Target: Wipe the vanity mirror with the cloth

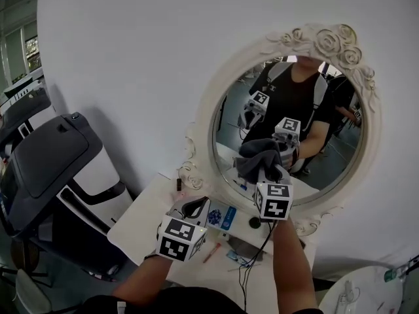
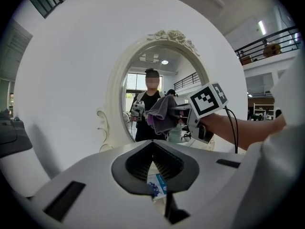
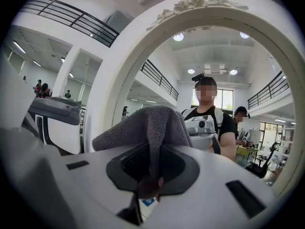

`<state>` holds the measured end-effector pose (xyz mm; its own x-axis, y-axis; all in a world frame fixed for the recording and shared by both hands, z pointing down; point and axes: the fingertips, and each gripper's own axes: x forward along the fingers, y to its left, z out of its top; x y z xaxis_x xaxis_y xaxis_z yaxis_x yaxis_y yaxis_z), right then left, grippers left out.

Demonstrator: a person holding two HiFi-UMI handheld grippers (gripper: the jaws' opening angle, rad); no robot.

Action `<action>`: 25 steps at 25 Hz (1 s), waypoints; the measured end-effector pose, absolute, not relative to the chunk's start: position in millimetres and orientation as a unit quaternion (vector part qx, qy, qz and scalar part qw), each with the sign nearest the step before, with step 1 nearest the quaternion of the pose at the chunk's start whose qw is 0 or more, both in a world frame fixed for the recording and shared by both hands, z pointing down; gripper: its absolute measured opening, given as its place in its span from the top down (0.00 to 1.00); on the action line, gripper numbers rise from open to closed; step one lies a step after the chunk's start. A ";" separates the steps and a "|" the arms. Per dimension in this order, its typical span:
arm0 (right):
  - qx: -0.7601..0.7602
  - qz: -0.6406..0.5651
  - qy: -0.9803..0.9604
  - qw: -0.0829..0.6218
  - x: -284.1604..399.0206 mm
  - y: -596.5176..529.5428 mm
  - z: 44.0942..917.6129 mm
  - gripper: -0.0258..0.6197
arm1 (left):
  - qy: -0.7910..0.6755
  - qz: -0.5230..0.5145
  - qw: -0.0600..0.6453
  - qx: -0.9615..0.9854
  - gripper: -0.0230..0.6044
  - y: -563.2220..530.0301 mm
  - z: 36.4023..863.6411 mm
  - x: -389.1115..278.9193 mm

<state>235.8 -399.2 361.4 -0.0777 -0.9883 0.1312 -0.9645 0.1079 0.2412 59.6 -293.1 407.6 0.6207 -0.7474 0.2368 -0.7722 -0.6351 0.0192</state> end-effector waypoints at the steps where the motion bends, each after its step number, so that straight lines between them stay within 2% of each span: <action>1: 0.671 -0.044 -0.728 0.130 245.1 -394.1 362.5 0.89 | -0.417 0.103 0.058 0.901 0.95 -292.4 406.6 65.8; 18: 0.777 0.015 -0.620 0.104 415.1 -302.9 371.0 0.88 | -0.321 0.113 0.046 0.939 0.95 -269.8 408.4 151.1; 25: 0.784 0.000 -0.615 0.083 424.0 -284.7 366.3 0.89 | -0.307 0.121 0.044 0.943 0.95 -260.7 410.6 159.6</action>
<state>424.0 -284.7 366.3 0.2445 -0.9642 0.1022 -0.9643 -0.2308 0.1299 159.6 -260.7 410.6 0.7820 -0.5688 0.2550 -0.5898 -0.8075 0.0077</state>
